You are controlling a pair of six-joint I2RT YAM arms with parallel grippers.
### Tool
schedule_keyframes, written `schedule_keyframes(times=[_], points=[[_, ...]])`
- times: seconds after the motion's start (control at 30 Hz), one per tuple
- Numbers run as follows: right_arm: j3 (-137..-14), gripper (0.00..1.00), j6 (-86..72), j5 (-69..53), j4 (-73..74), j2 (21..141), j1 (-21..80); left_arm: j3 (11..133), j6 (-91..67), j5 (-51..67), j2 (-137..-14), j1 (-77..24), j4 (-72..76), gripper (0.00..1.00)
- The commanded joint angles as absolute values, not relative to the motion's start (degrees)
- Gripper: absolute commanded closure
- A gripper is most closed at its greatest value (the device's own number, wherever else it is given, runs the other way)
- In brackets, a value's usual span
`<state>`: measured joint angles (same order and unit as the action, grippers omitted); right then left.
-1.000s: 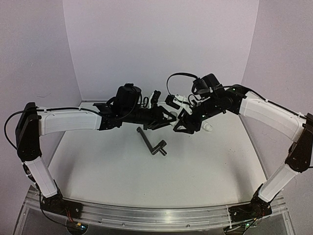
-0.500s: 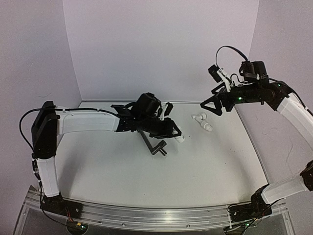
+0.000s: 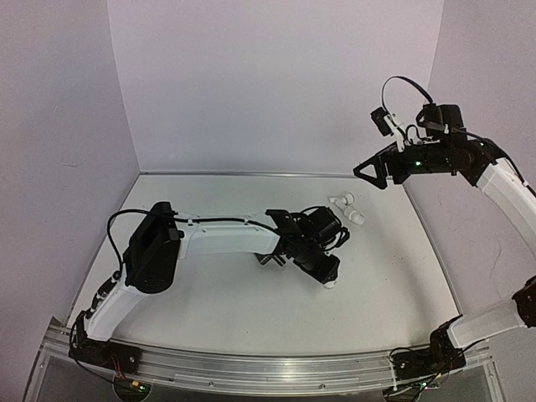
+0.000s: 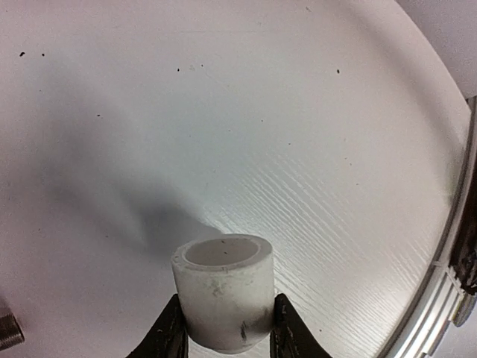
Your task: Install the water faucets
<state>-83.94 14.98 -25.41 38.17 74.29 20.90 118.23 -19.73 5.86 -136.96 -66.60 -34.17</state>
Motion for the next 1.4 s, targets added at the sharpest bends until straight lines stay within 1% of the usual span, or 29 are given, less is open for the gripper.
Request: schedule_keyframes(times=[0.0, 0.13, 0.2, 0.3, 0.33, 0.4, 0.5, 0.57, 0.67, 0.73, 0.8, 0.87, 0.93, 1.1, 1.23, 1.33, 1.37], points=[[-84.36, 0.02, 14.18, -27.17, 37.24, 74.87, 20.97, 127.1, -12.94, 1.1, -141.0, -67.74, -40.72, 0.89], [-84.11, 0.02, 14.32, -27.58, 37.2, 74.99, 20.96, 128.01, -11.61, 0.53, -142.22, -68.25, -41.77, 0.85], [-84.07, 0.02, 14.33, -27.71, 37.26, 75.14, 20.93, 128.12, -10.99, -0.93, -142.29, -68.36, -42.25, 0.8], [-84.29, 0.02, 14.33, -28.02, 37.27, 75.52, 20.97, 128.43, -9.81, -1.9, -142.29, -68.8, -43.14, 0.69], [-84.38, 0.02, 14.33, -28.12, 37.31, 75.67, 20.99, 128.55, -9.47, -2.09, -142.32, -68.96, -43.44, 0.64], [-84.5, 0.02, 14.33, -28.3, 37.34, 75.93, 20.97, 128.73, -9.06, -2.27, -142.21, -69.19, -43.9, 0.56], [-84.64, 0.02, 14.33, -28.51, 37.34, 76.19, 20.97, 128.84, -9.04, -2.05, -141.78, -69.38, -44.12, 0.47], [-84.64, 0.02, 14.33, -28.71, 37.35, 76.28, 20.97, 128.46, -9.17, -0.77, -140.88, -69.38, -43.51, 0.39], [-84.44, 0.02, 14.45, -28.95, 37.44, 76.29, 20.98, 126.53, -9.4, 2.39, -137.98, -69.43, -41.49, 0.27], [-84.23, 0.02, 14.6, -29.29, 37.42, 76.17, 20.92, 124.44, -9.07, 4.19, -134.68, -69.34, -39.86, 0.17], [-84.12, 0.02, 14.81, -29.47, 37.52, 76.12, 21.0, 122.12, -8.1, 4.41, -131.0, -69.34, -38.93, 0.1], [-84.07, 0.02, 15.07, -29.76, 37.61, 76.11, 20.94, 119.45, -7.44, 4.18, -127.65, -68.74, -38.73, 0.05], [-83.9, 0.02, 15.46, -30.06, 37.77, 76.11, 20.97, 116.42, -7.28, 5.14, -123.6, -66.96, -39.11, 0.03], [-83.13, 0.02, 16.46, -30.28, 38.07, 76.01, 20.97, 105.54, -6.0, 9.26, -114.1, -59.74, -40.36, 0.03], [-82.55, 0.02, 17.07, -31.32, 38.39, 75.99, 20.98, 97.37, -2.2, 17.75, -107.3, -52.82, -37.05, 0.03], [-82.7, 0.02, 17.21, -31.85, 38.77, 76.31, 20.96, 96.38, 1.66, 25.54, -106.06, -48.27, -34.72, 0.05], [-82.76, 0.02, 17.22, -32.0, 38.92, 76.36, 20.97, 97.23, 4.48, 25.83, -106.42, -47.69, -35.13, 0.06]])
